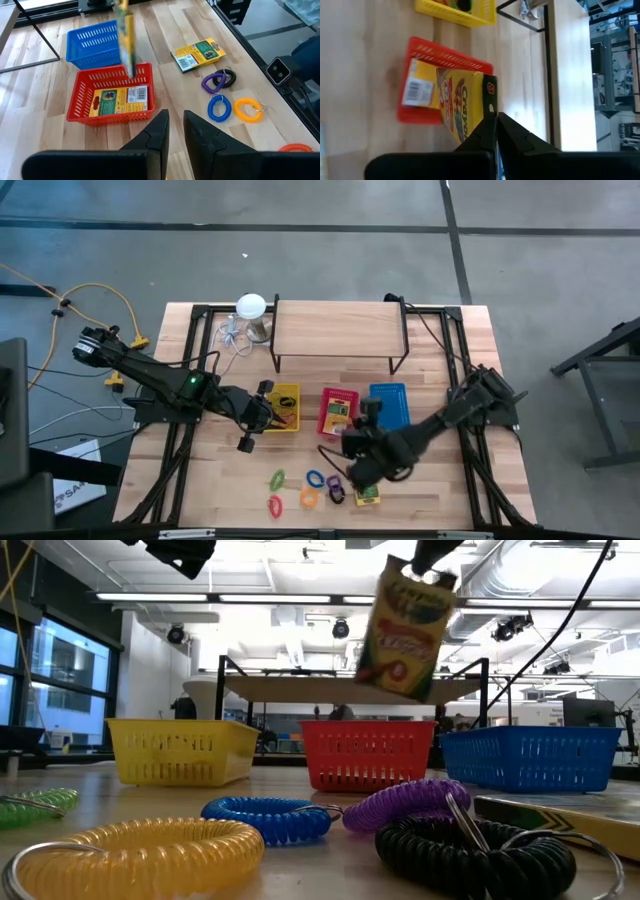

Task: Pick & Place Office Desk Supplies
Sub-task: Stack the yellow crayola box on top of the yellow crayola box in the red bin

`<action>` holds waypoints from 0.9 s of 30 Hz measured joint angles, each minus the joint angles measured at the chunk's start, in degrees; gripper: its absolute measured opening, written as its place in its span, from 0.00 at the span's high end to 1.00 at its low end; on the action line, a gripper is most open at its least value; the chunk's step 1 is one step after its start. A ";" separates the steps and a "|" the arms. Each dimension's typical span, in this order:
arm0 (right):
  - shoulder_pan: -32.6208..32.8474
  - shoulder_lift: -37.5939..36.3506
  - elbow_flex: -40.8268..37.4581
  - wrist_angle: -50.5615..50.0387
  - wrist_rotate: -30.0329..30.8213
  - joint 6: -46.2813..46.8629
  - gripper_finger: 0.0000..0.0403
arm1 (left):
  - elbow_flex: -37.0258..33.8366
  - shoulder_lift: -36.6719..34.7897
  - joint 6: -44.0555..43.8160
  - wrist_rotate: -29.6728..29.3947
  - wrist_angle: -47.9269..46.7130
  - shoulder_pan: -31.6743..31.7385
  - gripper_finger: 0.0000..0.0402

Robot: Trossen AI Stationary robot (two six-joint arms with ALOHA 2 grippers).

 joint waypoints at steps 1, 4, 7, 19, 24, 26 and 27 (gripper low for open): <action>-0.84 0.00 0.00 0.71 -0.02 -1.34 1.00 | 0.00 0.02 0.00 0.00 0.00 0.00 0.87; -3.18 0.00 0.00 2.12 -0.12 -4.16 1.00 | 0.00 0.02 0.00 0.00 0.00 0.00 0.87; -5.25 0.00 0.00 2.71 -1.03 -5.33 1.00 | 0.00 0.00 0.00 0.00 0.01 0.00 0.87; -11.98 0.02 0.00 5.50 -3.69 -9.16 1.00 | 0.00 0.00 0.00 0.00 0.00 0.00 0.87; -13.88 0.07 0.00 6.16 -5.03 -9.81 1.00 | 0.00 0.02 0.00 0.00 0.01 0.00 0.87; -14.23 0.07 0.00 6.15 -5.02 -9.81 1.00 | 0.00 0.02 0.00 0.00 0.00 0.00 0.87; -14.37 0.07 0.00 6.15 -5.03 -9.79 1.00 | 0.00 0.01 0.00 0.00 0.01 0.00 0.87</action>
